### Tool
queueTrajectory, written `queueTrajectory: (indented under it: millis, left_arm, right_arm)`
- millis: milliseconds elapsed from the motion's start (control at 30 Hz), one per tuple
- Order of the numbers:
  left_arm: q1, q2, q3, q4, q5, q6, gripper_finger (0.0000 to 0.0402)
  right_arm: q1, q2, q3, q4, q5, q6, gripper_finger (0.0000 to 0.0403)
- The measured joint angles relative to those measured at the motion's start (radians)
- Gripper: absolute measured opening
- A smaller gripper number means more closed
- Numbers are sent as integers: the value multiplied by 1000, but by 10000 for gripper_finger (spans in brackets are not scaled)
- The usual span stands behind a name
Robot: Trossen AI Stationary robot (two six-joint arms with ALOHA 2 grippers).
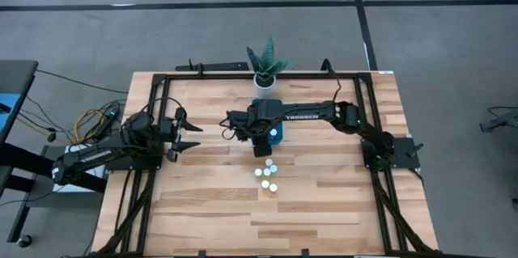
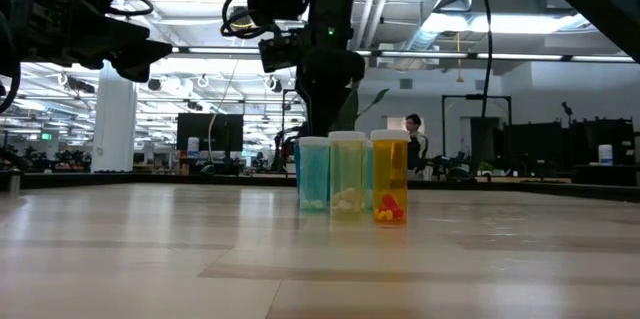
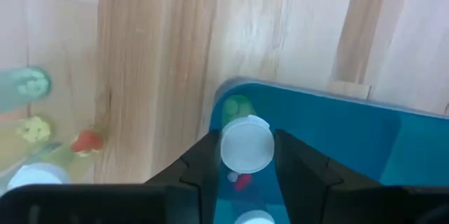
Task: Pick and place pill bottles into a basket
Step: Put the right green pill bottle into the bin, then put the orange pill bottle into the bin
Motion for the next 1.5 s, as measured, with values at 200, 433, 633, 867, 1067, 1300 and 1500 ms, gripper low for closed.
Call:
queueTrajectory:
  millis: [200,433,633,867,1067,1300,1500]
  left_arm:
    - [0,0,0,0,-1,0,213]
    - [0,0,0,0,-1,0,213]
    - [0,0,0,0,-1,0,213]
    - [0,0,0,0,-1,0,213]
    - [0,0,0,0,-1,0,213]
    - [0,0,0,0,-1,0,213]
    - [0,0,0,0,-1,0,213]
  right_arm:
    - [-7,0,0,-17,-5,0,118]
    - [-14,0,0,-22,-27,-1,128]
    - [-14,0,0,-21,-32,-11,128]
    - [-14,0,0,-21,-32,-11,147]
    - [-12,0,0,-22,-22,-9,162]
    - [-6,-7,0,-48,-16,-9,166]
    - [10,-61,0,-87,58,0,164]
